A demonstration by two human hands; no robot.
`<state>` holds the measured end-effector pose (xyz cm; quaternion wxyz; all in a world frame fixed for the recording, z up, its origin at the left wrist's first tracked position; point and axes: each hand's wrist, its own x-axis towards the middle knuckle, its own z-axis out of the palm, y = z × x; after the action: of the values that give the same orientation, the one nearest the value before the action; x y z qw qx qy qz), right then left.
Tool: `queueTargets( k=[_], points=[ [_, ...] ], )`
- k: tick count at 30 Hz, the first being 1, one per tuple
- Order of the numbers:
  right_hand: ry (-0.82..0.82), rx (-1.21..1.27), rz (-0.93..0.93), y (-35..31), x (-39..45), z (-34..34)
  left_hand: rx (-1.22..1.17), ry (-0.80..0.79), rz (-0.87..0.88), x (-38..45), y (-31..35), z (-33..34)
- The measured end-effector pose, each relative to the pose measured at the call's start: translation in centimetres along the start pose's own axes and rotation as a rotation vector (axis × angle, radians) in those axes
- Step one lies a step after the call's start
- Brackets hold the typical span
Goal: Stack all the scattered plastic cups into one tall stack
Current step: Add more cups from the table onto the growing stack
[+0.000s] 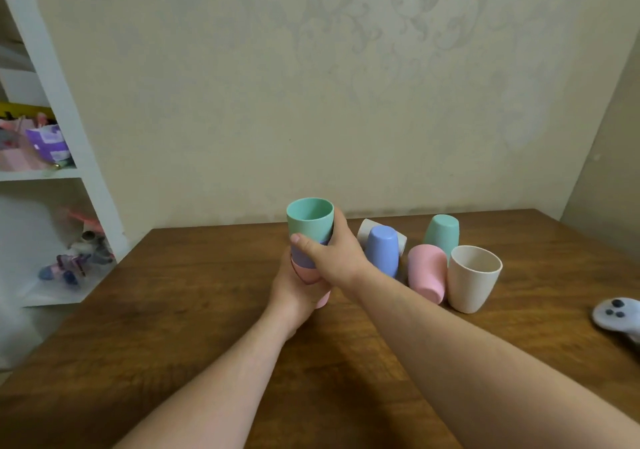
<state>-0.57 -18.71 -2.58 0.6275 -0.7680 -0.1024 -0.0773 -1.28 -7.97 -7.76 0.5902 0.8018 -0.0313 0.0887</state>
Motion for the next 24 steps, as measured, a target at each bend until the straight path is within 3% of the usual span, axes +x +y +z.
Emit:
queueTargets(
  k=[4, 8, 14, 24],
  points=[
    [-0.067, -0.108, 0.021, -0.4, -0.4, -1.5, 0.017, 0.015, 0.043, -0.4, 0.3, 0.4],
    [-0.168, -0.373, -0.013, -0.7, -2.4, -5.4, -0.069, 0.015, -0.006, -0.4, -0.3, 1.1],
    [-0.094, -0.673, 0.076, 1.0, -4.6, -9.5, -0.019, 0.059, -0.024, -0.1, -1.2, -0.4],
    [-0.210, -0.763, 0.045, 4.0, -0.1, -0.9, 0.074, 0.129, -0.035, 0.8, -3.7, -7.3]
  ],
)
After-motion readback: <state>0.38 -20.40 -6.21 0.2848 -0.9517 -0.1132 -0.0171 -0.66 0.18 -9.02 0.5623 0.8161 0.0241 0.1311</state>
